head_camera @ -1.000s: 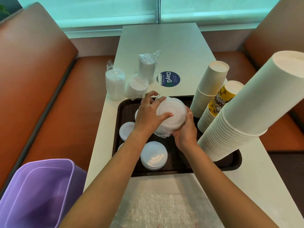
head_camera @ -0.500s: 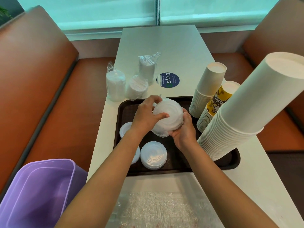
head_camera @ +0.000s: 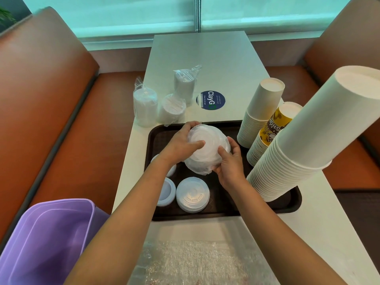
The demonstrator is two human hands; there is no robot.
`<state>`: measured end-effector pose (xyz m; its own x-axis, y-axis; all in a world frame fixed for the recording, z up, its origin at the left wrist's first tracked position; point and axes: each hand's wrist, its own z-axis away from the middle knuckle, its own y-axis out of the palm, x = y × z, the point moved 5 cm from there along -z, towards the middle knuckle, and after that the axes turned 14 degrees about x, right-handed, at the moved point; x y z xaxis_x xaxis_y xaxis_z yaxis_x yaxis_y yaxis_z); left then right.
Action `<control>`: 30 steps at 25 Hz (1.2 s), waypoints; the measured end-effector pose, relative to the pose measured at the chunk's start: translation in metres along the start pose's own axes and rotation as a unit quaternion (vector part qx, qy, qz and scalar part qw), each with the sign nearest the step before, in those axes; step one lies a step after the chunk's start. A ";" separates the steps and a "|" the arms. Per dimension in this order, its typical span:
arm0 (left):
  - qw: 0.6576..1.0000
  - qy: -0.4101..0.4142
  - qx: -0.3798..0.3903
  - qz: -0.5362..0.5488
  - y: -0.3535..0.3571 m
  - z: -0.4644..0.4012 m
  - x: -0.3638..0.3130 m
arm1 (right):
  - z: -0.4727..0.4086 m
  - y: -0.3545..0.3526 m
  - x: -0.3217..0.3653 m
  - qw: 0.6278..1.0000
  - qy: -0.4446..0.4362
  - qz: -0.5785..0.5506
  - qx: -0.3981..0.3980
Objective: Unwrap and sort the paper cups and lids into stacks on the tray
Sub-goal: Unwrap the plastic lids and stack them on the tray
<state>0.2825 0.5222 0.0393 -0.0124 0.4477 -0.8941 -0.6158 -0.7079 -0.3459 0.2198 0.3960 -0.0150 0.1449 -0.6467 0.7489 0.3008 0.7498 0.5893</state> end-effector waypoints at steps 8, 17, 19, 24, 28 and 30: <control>0.996 0.037 -0.057 0.056 -0.008 0.003 0.001 | -0.001 0.002 0.000 1.000 -0.003 -0.016 -0.018; 0.925 0.037 -0.084 0.369 -0.022 0.007 0.003 | -0.004 -0.009 0.004 0.993 -0.037 0.064 -0.096; 0.915 0.050 -0.155 0.369 -0.036 0.005 0.008 | -0.007 -0.012 0.009 0.986 -0.048 0.096 -0.130; 0.969 0.030 -0.229 -0.088 -0.042 -0.002 0.025 | -0.007 -0.019 0.017 0.968 -0.075 0.162 -0.177; 0.929 0.023 -0.087 -0.358 -0.013 -0.014 0.038 | -0.008 -0.024 0.016 0.961 -0.081 0.178 -0.194; 0.915 0.005 -0.047 -0.401 -0.008 -0.016 0.042 | -0.009 -0.026 0.014 0.962 -0.082 0.176 -0.194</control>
<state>0.2993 0.5379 -0.0004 0.4201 0.8394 -0.3448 -0.3535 -0.1985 -0.9141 0.2223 0.3663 -0.0225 0.1606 -0.3080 0.9378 0.5934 0.7893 0.1576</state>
